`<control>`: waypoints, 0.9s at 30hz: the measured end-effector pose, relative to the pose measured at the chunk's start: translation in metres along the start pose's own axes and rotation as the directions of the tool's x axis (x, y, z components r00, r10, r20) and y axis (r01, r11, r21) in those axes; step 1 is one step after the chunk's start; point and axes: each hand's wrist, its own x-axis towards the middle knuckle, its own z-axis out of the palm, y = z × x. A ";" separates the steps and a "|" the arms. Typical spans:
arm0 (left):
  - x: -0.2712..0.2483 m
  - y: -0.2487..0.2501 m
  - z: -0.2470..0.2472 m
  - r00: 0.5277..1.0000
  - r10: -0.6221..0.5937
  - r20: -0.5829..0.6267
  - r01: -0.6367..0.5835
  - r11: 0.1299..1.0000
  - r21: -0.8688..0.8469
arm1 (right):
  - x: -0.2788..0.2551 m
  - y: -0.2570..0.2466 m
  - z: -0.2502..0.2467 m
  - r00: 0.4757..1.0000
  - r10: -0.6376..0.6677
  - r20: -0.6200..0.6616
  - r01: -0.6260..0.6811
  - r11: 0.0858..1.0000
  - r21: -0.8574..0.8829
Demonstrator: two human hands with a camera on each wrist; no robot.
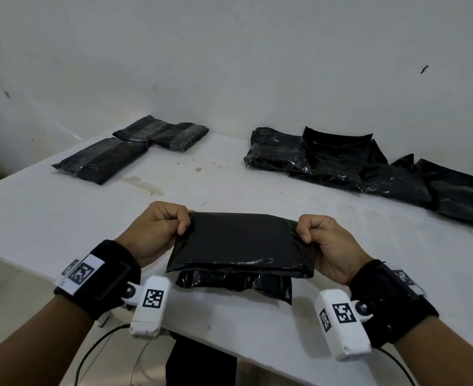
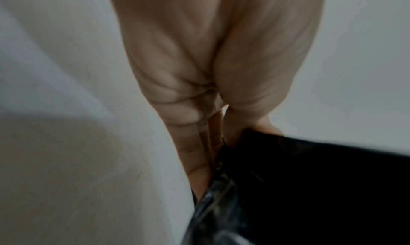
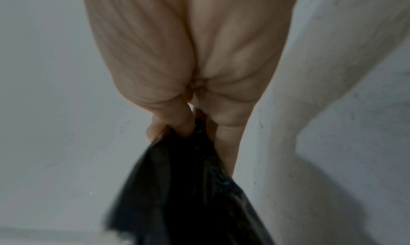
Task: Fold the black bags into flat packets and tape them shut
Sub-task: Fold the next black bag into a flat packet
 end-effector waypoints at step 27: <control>0.007 0.018 -0.015 0.934 -0.343 -0.097 0.343 0.790 0.508 | 0.012 -0.006 -0.002 0.994 0.084 -0.072 -0.110 0.709 -0.697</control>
